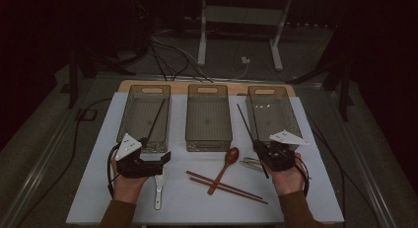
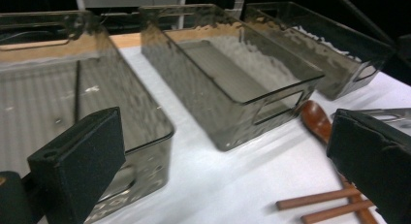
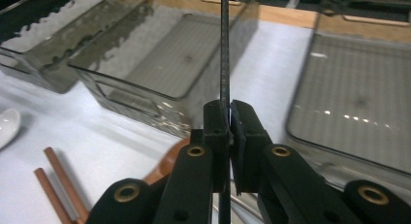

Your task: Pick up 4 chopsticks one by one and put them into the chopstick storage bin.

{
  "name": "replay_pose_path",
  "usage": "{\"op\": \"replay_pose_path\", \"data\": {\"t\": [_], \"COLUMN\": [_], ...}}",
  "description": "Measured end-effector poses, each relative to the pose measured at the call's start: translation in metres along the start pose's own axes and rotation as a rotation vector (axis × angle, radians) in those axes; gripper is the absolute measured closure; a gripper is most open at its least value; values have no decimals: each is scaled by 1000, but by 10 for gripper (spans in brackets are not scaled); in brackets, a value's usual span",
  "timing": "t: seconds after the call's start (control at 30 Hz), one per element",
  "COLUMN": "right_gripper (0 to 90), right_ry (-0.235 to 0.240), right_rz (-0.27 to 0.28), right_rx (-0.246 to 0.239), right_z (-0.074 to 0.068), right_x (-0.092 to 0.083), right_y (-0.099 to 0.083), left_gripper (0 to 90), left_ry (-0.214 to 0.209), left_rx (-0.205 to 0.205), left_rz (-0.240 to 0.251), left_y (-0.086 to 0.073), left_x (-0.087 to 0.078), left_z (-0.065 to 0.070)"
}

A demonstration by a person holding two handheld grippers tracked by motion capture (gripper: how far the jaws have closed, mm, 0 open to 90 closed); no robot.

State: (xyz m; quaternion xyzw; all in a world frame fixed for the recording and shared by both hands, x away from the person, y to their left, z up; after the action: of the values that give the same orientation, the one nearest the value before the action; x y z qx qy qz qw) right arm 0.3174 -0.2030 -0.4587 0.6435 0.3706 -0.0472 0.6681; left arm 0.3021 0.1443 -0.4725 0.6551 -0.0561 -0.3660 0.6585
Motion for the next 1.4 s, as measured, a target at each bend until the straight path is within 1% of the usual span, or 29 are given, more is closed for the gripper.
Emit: {"op": "replay_pose_path", "data": {"t": [0.1, 0.23, 0.3, 0.43, 0.53, 0.6, 0.67, 0.73, 0.8, 0.87, 0.93, 1.07, 1.33, 1.4], "right_gripper": [869, 869, 869, 869, 869, 869, 869, 869, 869, 869, 869, 869, 869, 869], "right_ry": [22, 51, 68, 97, 122, 137, 152, 167, 179, 192, 200, 212, 225, 226], "right_rz": [5, 11, 12, 15, 16, 16, 15, 20, 24, 28, 34, 48, 70, 71], "right_rx": [-13, -29, -38, -64, -77, -87, -97, -105, -112, -120, -122, -133, -138, -136], "right_z": [-10, -24, -32, -48, -60, -68, -76, -84, -91, -98, -103, -110, -117, -117], "right_x": [4, 9, 11, 16, 19, 22, 25, 27, 28, 30, 31, 32, 33, 33], "right_y": [3, 5, 6, 6, 6, 6, 5, 6, 6, 6, 7, 8, 8, 8], "left_gripper": [14, 14, 38, 64, 89, 152, 182, 276, 354, 427, 479, 573, 743, 782], "left_ry": [-15, -42, -56, -94, -121, -147, -182, -210, -250, -281, -308, -352, -395, -418], "left_rx": [1, -13, -19, -50, -77, -99, -125, -146, -171, -184, -194, -211, -240, -256], "left_rz": [1, 14, 21, 32, 27, 28, 24, 24, 24, 25, 24, 23, 33, 33], "left_y": [4, 11, 14, 21, 25, 27, 29, 30, 30, 30, 30, 29, 28, 28], "left_x": [5, 13, 16, 27, 37, 44, 50, 55, 59, 61, 63, 66, 66, 66], "left_z": [6, 13, 17, 25, 32, 38, 42, 45, 48, 51, 54, 58, 58, 58]}}
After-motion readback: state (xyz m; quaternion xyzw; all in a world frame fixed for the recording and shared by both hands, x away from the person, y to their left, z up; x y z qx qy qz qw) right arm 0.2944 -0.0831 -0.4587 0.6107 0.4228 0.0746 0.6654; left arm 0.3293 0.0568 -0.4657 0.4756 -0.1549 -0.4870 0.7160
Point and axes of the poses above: each handheld gripper's, and its own axes: x roughly forward along the jaws, y roughly out of its top, z roughly to its right, the point moved 5 cm from there along x, roughly forward along the jaws, and after that the axes turned 1 degree about x, right-handed, at the moved point
